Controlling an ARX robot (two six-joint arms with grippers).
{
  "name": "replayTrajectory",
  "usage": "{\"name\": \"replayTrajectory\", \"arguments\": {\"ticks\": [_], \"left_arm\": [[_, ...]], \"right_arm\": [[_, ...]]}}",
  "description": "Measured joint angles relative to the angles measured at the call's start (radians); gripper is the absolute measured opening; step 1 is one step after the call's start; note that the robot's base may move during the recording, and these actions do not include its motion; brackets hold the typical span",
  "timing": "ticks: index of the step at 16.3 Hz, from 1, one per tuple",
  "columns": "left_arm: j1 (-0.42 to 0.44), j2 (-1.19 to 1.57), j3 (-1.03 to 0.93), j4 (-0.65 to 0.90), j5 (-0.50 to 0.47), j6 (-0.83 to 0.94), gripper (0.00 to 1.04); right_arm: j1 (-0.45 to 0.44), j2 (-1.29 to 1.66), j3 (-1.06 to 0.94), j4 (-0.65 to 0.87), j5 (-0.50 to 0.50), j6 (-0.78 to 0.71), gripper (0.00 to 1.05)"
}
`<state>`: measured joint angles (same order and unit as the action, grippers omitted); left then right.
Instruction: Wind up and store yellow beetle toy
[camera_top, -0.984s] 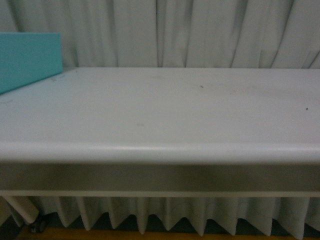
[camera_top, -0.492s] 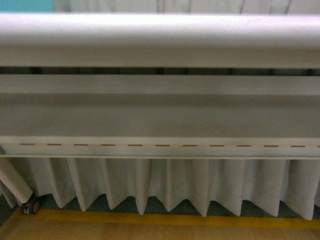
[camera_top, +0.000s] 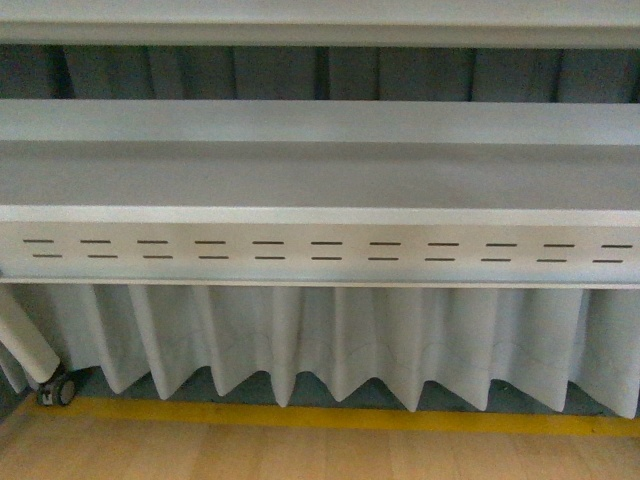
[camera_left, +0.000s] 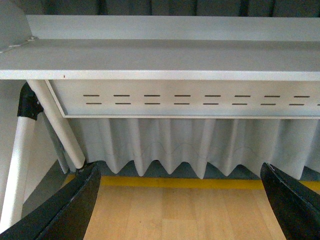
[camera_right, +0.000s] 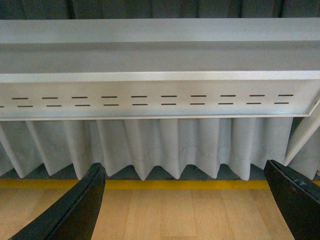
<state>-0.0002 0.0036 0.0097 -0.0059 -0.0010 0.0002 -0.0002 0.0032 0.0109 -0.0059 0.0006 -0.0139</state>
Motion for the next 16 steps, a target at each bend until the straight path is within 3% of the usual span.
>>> {"name": "replayTrajectory", "arguments": {"ticks": [16], "left_arm": [[0.000,0.000,0.000,0.002,0.000,0.000,0.98]], "right_arm": [[0.000,0.000,0.000,0.002,0.000,0.000,0.98]]}}
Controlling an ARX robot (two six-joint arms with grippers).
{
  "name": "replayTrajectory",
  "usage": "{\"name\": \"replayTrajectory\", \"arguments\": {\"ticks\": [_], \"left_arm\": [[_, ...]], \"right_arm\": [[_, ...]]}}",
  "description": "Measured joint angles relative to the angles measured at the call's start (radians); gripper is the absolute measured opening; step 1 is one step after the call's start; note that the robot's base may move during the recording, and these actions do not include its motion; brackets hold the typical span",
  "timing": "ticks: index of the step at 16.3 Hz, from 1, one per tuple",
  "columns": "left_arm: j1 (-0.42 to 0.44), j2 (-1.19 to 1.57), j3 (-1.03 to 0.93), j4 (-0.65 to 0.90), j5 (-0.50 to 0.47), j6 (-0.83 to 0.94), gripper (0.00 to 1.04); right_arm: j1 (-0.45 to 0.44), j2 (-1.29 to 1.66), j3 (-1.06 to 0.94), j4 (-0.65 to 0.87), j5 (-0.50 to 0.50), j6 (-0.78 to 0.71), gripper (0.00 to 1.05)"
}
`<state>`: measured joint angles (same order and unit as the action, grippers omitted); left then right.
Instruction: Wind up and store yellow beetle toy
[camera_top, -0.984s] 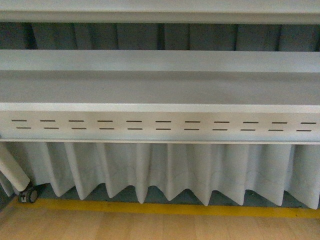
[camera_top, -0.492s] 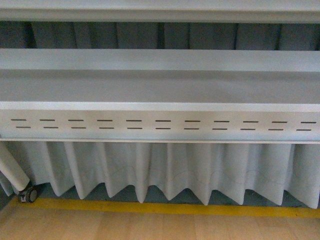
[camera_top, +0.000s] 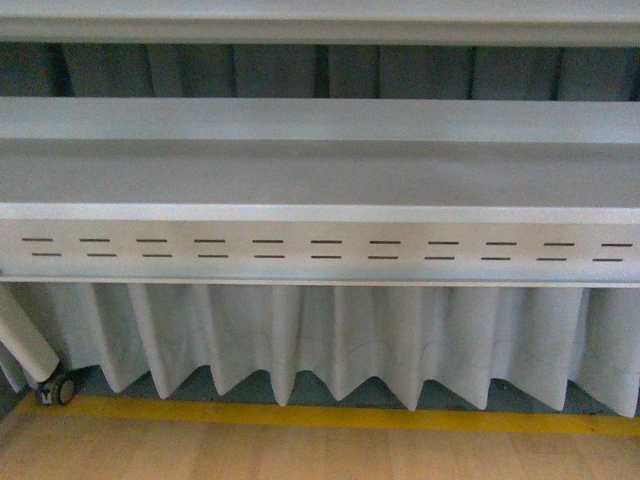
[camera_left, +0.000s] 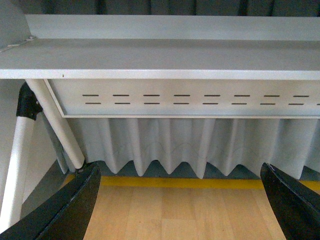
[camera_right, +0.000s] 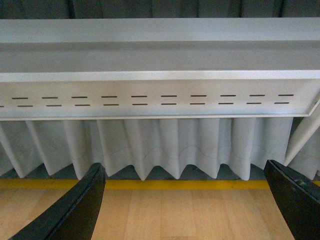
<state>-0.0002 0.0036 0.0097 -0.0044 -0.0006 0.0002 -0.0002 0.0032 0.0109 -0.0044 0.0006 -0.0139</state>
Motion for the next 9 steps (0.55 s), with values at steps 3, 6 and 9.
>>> {"name": "replayTrajectory", "arguments": {"ticks": [3,6,9], "left_arm": [[0.000,0.000,0.000,0.000,0.000,0.000,0.98],[0.000,0.000,0.000,0.000,0.000,0.000,0.98],[0.000,0.000,0.000,0.000,0.000,0.000,0.98]], "right_arm": [[0.000,0.000,0.000,0.000,0.000,0.000,0.98],[0.000,0.000,0.000,0.000,0.000,0.000,0.98],[0.000,0.000,0.000,0.000,0.000,0.000,0.98]]}}
